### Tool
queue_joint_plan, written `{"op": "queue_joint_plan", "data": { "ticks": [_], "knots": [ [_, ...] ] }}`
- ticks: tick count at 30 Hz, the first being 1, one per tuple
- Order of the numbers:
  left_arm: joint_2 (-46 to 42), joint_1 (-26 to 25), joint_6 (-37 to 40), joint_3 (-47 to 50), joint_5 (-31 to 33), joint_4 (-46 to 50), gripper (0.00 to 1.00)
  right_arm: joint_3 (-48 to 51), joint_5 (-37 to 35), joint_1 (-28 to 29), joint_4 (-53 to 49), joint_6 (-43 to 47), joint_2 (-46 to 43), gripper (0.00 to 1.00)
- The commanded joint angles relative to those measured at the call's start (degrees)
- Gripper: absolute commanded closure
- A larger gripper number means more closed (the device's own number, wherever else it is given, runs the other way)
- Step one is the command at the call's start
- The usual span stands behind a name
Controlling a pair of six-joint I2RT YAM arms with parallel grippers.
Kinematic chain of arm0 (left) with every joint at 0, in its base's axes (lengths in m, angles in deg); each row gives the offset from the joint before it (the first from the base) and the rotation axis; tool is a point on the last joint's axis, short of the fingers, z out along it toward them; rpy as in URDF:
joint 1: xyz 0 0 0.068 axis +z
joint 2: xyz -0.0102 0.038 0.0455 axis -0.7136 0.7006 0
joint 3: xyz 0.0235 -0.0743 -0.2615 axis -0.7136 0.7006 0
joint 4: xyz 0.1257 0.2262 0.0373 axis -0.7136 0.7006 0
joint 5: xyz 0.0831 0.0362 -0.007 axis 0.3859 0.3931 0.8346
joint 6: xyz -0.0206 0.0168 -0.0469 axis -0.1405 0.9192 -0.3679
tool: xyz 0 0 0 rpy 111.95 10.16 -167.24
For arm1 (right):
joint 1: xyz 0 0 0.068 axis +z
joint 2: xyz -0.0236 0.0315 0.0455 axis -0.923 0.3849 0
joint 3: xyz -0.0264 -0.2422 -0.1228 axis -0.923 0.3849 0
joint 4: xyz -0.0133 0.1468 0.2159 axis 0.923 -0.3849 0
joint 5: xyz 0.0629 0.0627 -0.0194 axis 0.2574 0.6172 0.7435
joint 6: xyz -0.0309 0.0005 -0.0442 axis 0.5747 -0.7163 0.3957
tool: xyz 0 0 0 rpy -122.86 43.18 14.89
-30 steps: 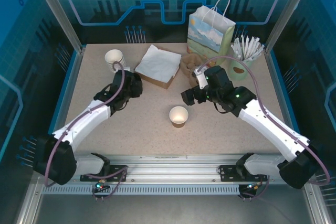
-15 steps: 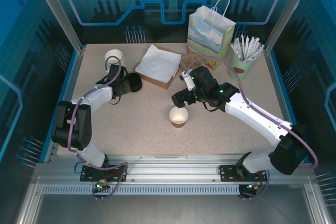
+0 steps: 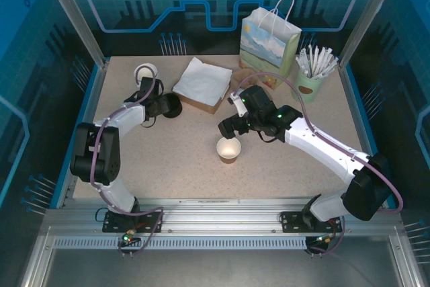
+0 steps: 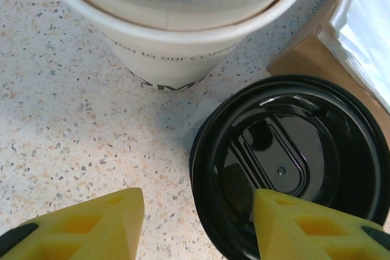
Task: Pack the takeout coffee
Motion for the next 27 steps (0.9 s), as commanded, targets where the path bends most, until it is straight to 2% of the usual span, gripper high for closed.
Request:
{"op": "queue_joint_plan", "data": {
  "ticks": [1,12,27],
  "knots": [
    [2.0,0.8,0.6,-2.6,-1.3,-0.4,0.51,-1.8,0.1,0.9,-0.1,-0.4,0.8,0.0],
    [3.6,1.3,0.6,-3.9,-2.7,0.2,0.66,-2.2,0.1,1.2,-0.6,-0.4,1.7,0.0],
    [4.1,1.5,0.6,-4.5,-3.2,2.1,0.75,-2.4,0.0,1.6,-1.0,-0.4,2.3,0.0]
  ]
}}
